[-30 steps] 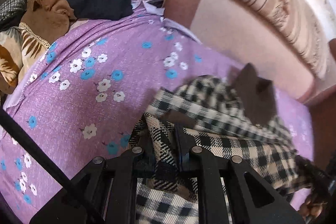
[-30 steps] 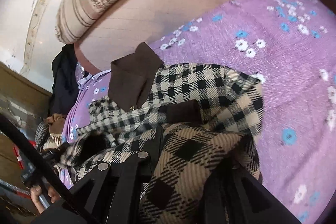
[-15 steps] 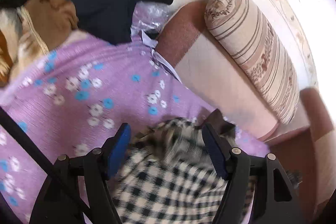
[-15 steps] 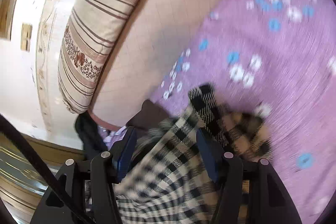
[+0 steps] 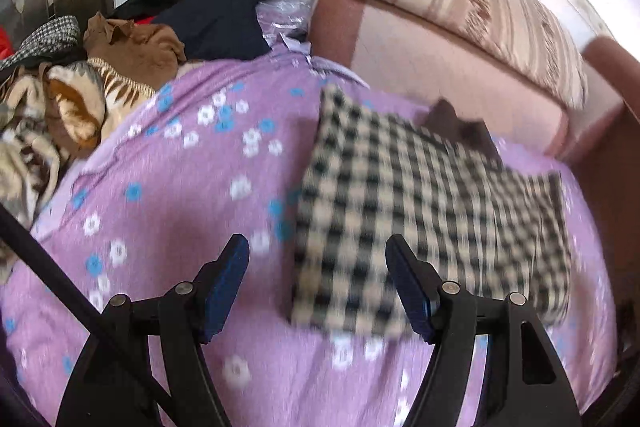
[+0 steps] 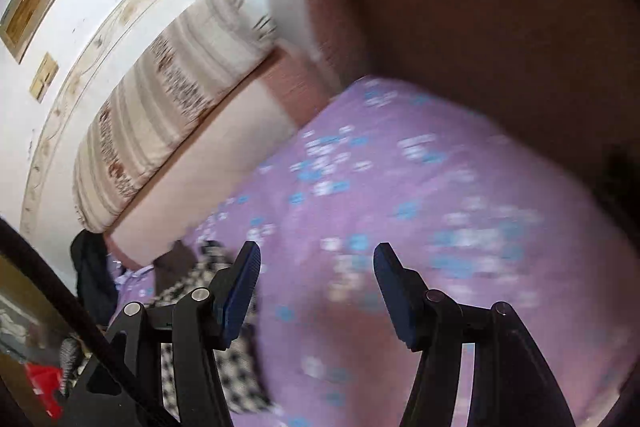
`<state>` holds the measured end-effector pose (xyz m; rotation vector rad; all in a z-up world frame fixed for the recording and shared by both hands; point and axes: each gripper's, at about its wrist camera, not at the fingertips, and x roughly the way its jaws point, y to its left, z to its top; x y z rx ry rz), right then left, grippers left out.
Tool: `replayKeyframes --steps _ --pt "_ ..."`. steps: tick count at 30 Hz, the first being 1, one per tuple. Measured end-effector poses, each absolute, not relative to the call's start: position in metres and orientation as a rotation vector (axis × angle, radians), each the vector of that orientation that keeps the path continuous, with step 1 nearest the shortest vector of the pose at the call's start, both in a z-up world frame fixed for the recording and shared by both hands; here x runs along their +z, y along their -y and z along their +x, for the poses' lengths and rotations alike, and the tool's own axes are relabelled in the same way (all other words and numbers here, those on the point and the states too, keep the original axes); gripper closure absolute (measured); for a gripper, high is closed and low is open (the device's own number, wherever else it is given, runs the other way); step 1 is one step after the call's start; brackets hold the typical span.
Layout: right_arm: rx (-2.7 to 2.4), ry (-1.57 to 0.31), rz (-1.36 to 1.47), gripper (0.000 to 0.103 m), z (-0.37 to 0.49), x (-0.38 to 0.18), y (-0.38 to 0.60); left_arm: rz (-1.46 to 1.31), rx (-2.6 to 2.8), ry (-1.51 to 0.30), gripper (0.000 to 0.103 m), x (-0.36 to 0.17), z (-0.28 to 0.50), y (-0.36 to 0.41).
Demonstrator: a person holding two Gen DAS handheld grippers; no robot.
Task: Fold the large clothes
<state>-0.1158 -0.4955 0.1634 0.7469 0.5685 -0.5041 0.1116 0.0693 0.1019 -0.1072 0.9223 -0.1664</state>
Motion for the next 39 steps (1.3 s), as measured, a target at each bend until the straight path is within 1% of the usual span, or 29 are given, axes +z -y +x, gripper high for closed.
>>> replayKeyframes --steps 5,10,16,21,26,31,33,36,39 --pt "-0.544 -0.592 0.698 0.038 -0.183 0.171 0.501 -0.101 -0.184 -0.949 0.033 0.079 0.064 -0.060" --pt "-0.499 -0.640 0.707 0.038 -0.203 0.152 0.487 -0.083 -0.182 -0.935 0.033 0.070 0.030 -0.048" --pt "-0.406 -0.727 0.692 0.038 -0.173 0.118 0.445 -0.036 -0.174 -0.930 0.031 0.064 0.012 -0.051" --pt "-0.323 -0.775 0.688 0.038 -0.149 0.096 0.412 -0.067 -0.138 -0.943 0.031 0.055 0.011 -0.071" --pt "-0.235 -0.839 0.641 0.038 -0.116 0.077 0.375 -0.117 -0.115 -0.981 0.030 0.045 0.019 -0.083" --pt "-0.082 -0.832 0.593 0.038 -0.073 0.082 0.325 -0.148 -0.108 -0.966 0.030 0.048 0.022 -0.086" --pt "-0.042 -0.842 0.568 0.035 -0.054 0.079 0.305 -0.134 -0.117 -0.965 0.030 0.047 0.025 -0.083" --pt "-0.036 -0.885 0.564 0.035 -0.033 0.060 0.286 -0.100 -0.123 -0.960 0.030 0.046 0.034 -0.077" --pt "-0.041 -0.901 0.610 0.035 -0.030 0.038 0.282 -0.087 -0.121 -0.937 0.030 0.051 0.046 -0.075"
